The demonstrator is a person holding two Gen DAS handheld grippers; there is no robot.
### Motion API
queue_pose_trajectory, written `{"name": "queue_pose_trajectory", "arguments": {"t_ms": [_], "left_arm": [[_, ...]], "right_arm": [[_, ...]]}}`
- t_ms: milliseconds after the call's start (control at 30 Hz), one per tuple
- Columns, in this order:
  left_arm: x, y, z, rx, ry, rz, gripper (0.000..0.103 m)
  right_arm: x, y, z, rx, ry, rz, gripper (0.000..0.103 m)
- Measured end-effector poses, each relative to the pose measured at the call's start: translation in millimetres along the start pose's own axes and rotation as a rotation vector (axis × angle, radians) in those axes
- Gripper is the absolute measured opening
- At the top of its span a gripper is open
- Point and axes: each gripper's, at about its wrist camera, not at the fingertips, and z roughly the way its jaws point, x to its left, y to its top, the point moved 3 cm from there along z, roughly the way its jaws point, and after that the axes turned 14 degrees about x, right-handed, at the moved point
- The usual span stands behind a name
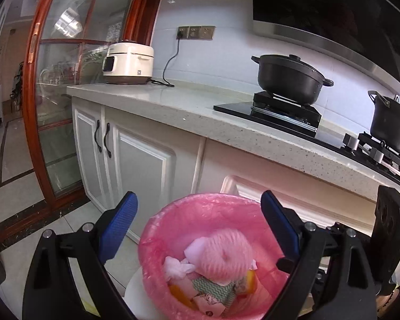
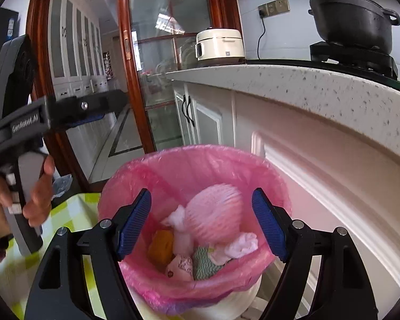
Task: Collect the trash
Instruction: 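Carry sponge and pink foam net over the pink bin and open both tools, then move both tools back over the table toward the white bag and pink net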
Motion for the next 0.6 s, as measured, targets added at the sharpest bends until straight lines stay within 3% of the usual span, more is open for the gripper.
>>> {"name": "queue_pose_trajectory", "arguments": {"t_ms": [200, 367, 600], "left_arm": [[4, -27, -52, 0.009, 0.010, -0.011, 0.092], [0, -65, -130, -0.003, 0.016, -0.011, 0.098], [-36, -132, -249, -0.027, 0.004, 0.029, 0.098]], "right_arm": [[22, -29, -51, -0.005, -0.026, -0.014, 0.075], [51, -64, -155, -0.068, -0.073, -0.019, 0.075], [100, -128, -286, -0.140, -0.127, 0.006, 0.076]]}}
